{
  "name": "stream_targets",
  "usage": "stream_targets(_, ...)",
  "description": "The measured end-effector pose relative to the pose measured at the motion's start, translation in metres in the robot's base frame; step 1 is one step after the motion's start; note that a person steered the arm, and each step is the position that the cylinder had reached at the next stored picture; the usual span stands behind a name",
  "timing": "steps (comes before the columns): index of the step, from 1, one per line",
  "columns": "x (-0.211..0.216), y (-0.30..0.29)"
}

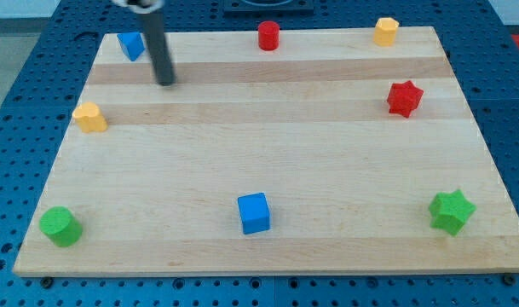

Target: Push the blue triangle diagonally to the yellow heart

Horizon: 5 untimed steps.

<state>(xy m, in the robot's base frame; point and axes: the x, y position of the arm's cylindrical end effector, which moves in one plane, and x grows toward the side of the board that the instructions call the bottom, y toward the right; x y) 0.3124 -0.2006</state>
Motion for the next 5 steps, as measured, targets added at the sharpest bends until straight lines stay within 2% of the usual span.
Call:
stream_targets(1, -0.020, -0.070)
stream_targets(2, -0.067, -0.100)
stream_targets(3, -0.120, -0.086)
stream_targets(4, -0.109, -0.011)
stream_targets(5, -0.053, 0.039)
